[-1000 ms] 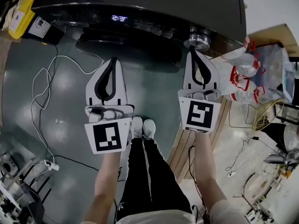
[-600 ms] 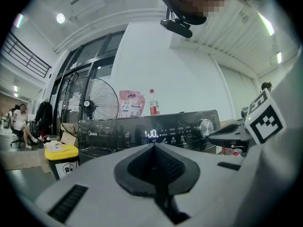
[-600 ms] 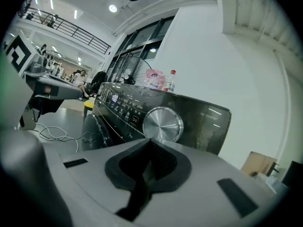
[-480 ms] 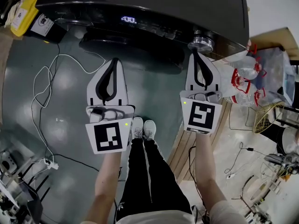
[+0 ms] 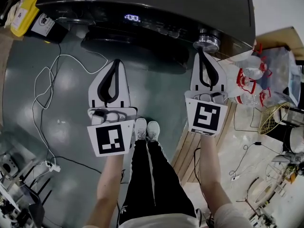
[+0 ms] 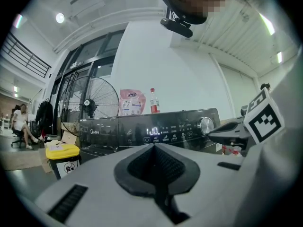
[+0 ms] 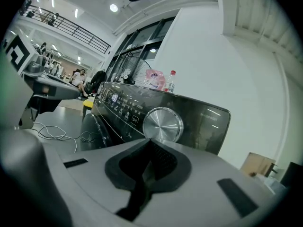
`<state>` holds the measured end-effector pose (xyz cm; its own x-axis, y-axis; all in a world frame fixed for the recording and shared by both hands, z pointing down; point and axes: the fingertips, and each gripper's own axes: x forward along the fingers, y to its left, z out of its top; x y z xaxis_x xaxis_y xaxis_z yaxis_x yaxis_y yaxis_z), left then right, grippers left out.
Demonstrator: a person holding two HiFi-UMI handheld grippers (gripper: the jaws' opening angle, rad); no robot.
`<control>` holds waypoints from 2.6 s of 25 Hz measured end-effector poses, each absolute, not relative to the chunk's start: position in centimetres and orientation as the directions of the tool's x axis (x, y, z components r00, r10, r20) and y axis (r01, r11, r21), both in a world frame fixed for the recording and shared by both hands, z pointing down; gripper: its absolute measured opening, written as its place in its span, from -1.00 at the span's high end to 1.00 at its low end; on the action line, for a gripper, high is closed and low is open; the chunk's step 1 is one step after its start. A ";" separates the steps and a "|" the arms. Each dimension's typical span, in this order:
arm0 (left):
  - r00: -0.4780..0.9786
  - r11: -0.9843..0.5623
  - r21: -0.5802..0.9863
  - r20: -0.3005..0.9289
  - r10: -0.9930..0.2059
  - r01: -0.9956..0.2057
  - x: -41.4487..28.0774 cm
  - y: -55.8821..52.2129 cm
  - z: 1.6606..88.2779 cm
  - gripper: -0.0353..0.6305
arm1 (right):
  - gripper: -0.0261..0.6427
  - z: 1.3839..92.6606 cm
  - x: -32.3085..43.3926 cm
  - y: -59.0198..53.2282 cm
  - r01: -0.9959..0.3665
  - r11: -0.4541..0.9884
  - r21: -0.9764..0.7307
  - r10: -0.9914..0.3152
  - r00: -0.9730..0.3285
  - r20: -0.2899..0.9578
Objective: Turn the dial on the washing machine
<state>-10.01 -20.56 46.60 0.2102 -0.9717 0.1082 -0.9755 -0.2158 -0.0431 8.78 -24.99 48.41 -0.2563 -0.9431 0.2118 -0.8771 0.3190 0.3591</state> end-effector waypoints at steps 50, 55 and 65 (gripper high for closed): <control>0.216 -0.216 0.002 -0.005 -0.976 -0.976 -10.8 -18.2 31.4 0.90 | 0.91 33.9 2.8 -19.6 -0.891 0.393 0.226 -0.917 -0.362 0.166; 0.226 -0.226 -0.014 -0.018 -0.974 -0.974 -10.9 -15.5 25.6 0.90 | 0.91 27.2 1.6 -16.8 -0.889 0.422 0.179 -0.905 -0.403 0.132; 0.295 -0.290 -0.080 -0.060 -0.954 -0.954 -8.8 -10.6 18.4 0.90 | 0.91 20.9 1.7 -11.9 -0.882 0.450 0.141 -0.893 -0.442 0.087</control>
